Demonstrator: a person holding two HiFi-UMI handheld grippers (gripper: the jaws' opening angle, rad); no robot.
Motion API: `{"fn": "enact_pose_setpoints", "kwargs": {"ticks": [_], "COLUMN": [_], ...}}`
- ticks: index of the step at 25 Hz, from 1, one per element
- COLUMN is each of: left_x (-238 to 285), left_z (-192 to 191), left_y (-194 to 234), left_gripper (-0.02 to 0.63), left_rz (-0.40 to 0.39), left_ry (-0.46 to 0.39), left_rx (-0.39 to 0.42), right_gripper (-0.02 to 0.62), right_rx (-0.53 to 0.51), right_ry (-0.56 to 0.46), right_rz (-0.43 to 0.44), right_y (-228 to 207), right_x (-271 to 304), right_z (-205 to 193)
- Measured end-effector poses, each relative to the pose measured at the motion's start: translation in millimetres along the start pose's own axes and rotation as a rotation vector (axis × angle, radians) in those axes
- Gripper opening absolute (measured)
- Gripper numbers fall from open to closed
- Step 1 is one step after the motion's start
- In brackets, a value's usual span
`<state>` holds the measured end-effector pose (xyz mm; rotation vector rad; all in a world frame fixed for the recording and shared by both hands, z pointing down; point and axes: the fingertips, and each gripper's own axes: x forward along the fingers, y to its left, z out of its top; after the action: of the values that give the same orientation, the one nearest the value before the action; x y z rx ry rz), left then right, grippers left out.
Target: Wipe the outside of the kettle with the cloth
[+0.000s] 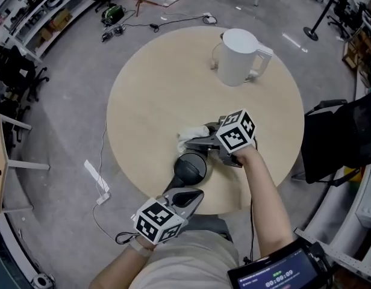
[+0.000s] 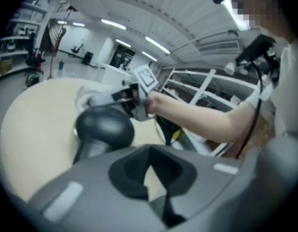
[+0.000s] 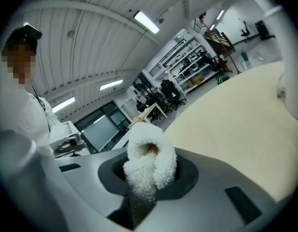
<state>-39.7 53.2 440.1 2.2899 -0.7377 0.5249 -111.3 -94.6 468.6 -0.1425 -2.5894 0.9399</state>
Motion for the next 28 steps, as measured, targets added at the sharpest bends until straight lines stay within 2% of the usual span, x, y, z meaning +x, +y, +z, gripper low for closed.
{"fn": "enact_pose_setpoints", "kwargs": {"ticks": [2,6,8,10,11,12,15,16,18,21,22,23,25,26,27,28], "left_x": [-16,-49,-64,-72,-69,-63,-36,-31,-30,-30,-29,-28,-27,-28,-28,-29], "left_z": [8,25,37,54,59,60,43,40,39,40,40,41,42,42,42,42], "left_y": [18,39,41,48,54,58,63,63,63,64,65,65,65,66,66,66], "left_gripper": [0.001,0.002,0.002,0.002,0.002,0.000,0.000,0.000,0.000,0.000,0.000,0.000,0.000,0.000,0.000,0.000], "left_rz": [0.044,-0.003,-0.029,0.025,0.078,0.139,0.289,0.315,0.339,0.352,0.350,0.347,0.344,0.346,0.349,0.351], "left_ry": [-0.040,-0.173,-0.244,-0.307,-0.302,-0.257,-0.009,0.028,0.023,0.004,0.003,0.001,-0.005,-0.008,-0.011,-0.014], "left_rx": [0.048,0.040,0.016,0.027,0.067,0.141,0.487,0.566,0.614,0.610,0.606,0.600,0.587,0.584,0.583,0.584], "right_gripper": [0.081,0.081,0.081,0.081,0.081,0.081,0.081,0.081,0.081,0.081,0.081,0.080,0.081,0.081,0.081,0.081], "right_rx": [0.090,0.288,0.358,0.406,0.413,0.406,0.376,0.397,0.515,0.825,0.864,0.815,0.558,0.450,0.414,0.466], "right_ry": [-0.111,-0.443,-0.542,-0.594,-0.603,-0.605,-0.678,-0.733,-0.835,-0.894,-0.903,-0.939,-1.056,-1.088,-1.087,-1.064], "right_rz": [0.006,-0.051,-0.089,-0.087,-0.069,-0.041,0.095,0.108,0.029,-0.241,-0.301,-0.308,-0.233,-0.224,-0.260,-0.325], "right_y": [9,32,40,52,60,71,105,105,72,-9,-15,-4,45,60,56,34], "right_x": [-20,-54,-58,-55,-52,-49,-47,-46,-35,-16,-16,-22,-41,-45,-44,-37], "right_z": [-15,-59,-82,-94,-95,-94,-75,-69,-81,-150,-157,-142,-85,-68,-70,-89]}}
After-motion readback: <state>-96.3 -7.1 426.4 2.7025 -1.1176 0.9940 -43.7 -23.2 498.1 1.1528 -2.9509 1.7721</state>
